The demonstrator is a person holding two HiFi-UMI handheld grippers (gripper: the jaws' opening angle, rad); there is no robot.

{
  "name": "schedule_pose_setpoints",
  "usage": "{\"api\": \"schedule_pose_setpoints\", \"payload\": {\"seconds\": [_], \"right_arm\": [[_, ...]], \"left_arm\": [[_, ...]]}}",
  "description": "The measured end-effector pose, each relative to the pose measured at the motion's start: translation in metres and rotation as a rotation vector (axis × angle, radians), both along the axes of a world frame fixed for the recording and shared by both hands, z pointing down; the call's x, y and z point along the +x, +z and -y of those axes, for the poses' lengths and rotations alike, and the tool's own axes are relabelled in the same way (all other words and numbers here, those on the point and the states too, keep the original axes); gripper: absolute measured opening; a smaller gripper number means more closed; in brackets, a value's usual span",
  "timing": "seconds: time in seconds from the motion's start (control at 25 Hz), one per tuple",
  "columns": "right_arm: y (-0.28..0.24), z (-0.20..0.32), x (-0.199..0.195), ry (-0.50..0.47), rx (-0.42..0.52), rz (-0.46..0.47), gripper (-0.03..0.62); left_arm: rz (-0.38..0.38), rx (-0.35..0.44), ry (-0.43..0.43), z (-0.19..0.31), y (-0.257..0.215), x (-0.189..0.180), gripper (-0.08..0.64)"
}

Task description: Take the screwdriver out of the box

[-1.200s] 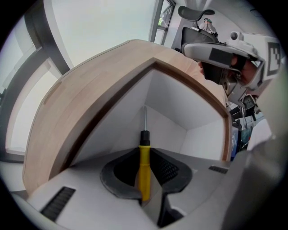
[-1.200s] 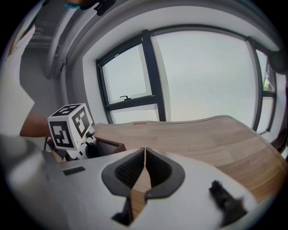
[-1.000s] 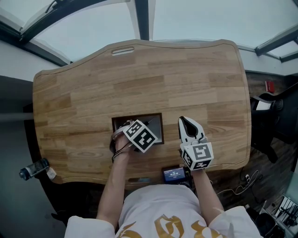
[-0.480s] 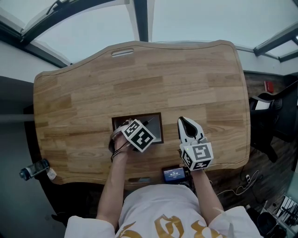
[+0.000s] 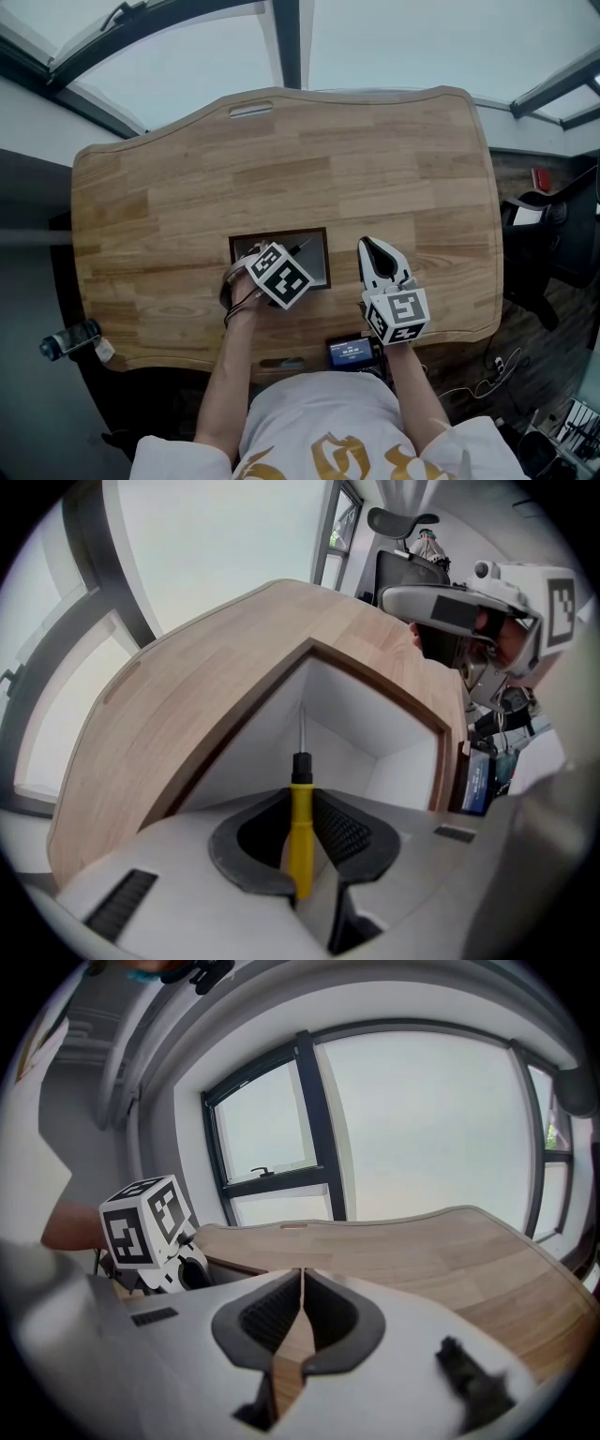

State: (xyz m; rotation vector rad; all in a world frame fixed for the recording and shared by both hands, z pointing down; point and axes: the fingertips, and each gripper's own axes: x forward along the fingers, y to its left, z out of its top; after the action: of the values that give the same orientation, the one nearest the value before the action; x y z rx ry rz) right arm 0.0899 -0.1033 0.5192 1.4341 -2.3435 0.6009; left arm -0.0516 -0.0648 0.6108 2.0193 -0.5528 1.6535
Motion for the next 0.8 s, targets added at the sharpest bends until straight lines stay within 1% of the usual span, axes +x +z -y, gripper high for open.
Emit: {"api": "schedule_pose_setpoints", "payload": {"seconds": [0.4, 0.8], "right_arm": [[-0.019, -0.009, -0.007, -0.01, 0.033, 0.001, 0.034], [-0.04, -0.024, -0.013, -0.018, 0.076, 0.0, 0.034]], "left_arm": [[-0.066, 0.052, -0.038, -0.001, -0.019, 0.0, 0.08], [-0.128, 0.136, -0.078, -0.006, -0.04, 0.001, 0.08]]}}
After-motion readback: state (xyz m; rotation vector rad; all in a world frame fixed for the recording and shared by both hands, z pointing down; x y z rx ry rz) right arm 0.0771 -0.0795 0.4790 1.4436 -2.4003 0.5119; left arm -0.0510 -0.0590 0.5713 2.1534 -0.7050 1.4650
